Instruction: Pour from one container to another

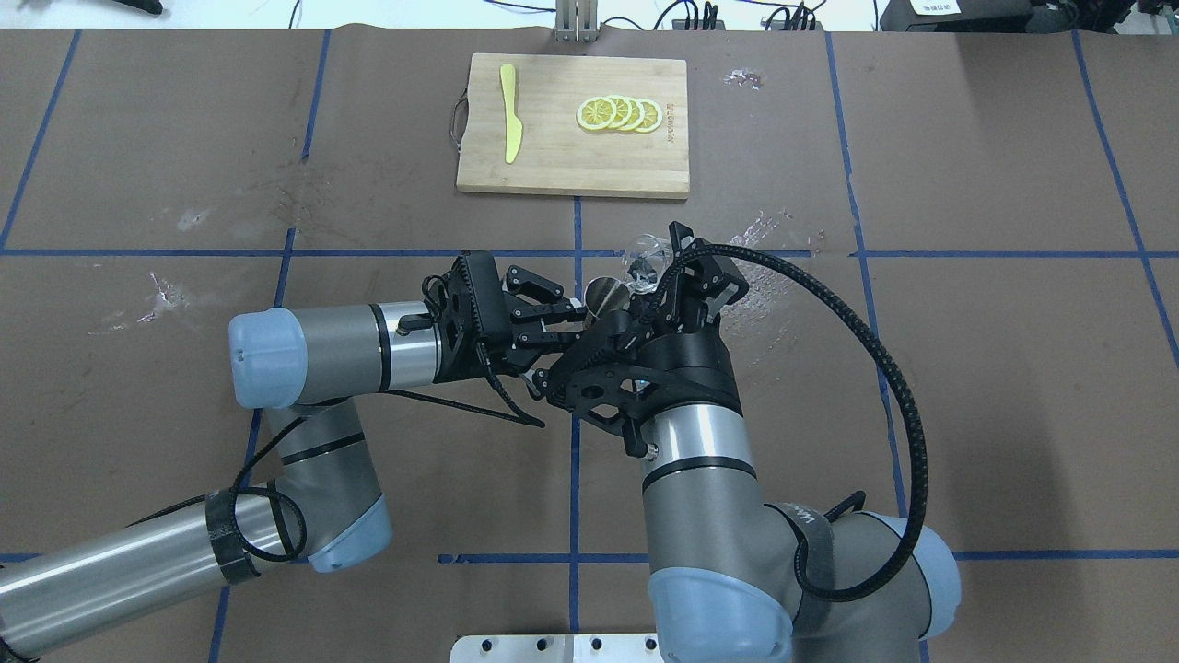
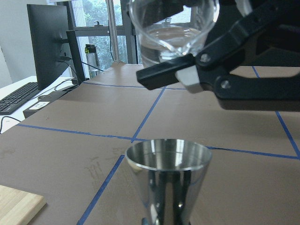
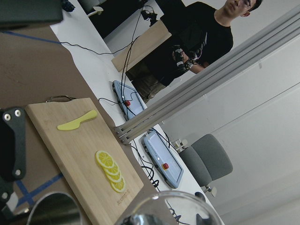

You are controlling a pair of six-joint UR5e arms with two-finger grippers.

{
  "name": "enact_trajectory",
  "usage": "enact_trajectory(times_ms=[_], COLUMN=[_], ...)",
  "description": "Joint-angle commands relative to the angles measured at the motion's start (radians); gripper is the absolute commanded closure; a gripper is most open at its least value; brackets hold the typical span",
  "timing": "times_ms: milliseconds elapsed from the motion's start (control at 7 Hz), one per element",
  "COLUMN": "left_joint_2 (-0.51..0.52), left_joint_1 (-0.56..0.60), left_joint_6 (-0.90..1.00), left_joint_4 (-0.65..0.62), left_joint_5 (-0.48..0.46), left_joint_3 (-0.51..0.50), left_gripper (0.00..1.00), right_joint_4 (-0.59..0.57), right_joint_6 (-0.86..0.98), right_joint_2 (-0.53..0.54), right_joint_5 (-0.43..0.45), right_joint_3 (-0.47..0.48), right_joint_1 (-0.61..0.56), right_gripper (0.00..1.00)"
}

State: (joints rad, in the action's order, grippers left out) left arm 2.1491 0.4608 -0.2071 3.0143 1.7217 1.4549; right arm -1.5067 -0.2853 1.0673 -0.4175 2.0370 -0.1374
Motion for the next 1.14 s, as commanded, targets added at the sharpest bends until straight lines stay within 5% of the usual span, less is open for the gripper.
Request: enact_trajectory(times_ms=[0,1000], left_joint_2=[0.000,0.000], left_joint_1=[-0.001,-0.007], left_joint_6=[0.000,0.000], left_joint_4=[0.000,0.003], left_joint_5=[-0.001,-0.001], left_joint_3=[0.001,0.002], left_gripper=[1.00,1.00], right_joint_4=[-0.053,-0.083], right_joint_6=[0.056,0.152], right_joint_2=[-0.004,-0.021], right_joint_5=[0.026,0.054], right_joint_3=[-0.001,-0.014], right_joint_1=[0.001,0.002], right_gripper=[1.00,1.00])
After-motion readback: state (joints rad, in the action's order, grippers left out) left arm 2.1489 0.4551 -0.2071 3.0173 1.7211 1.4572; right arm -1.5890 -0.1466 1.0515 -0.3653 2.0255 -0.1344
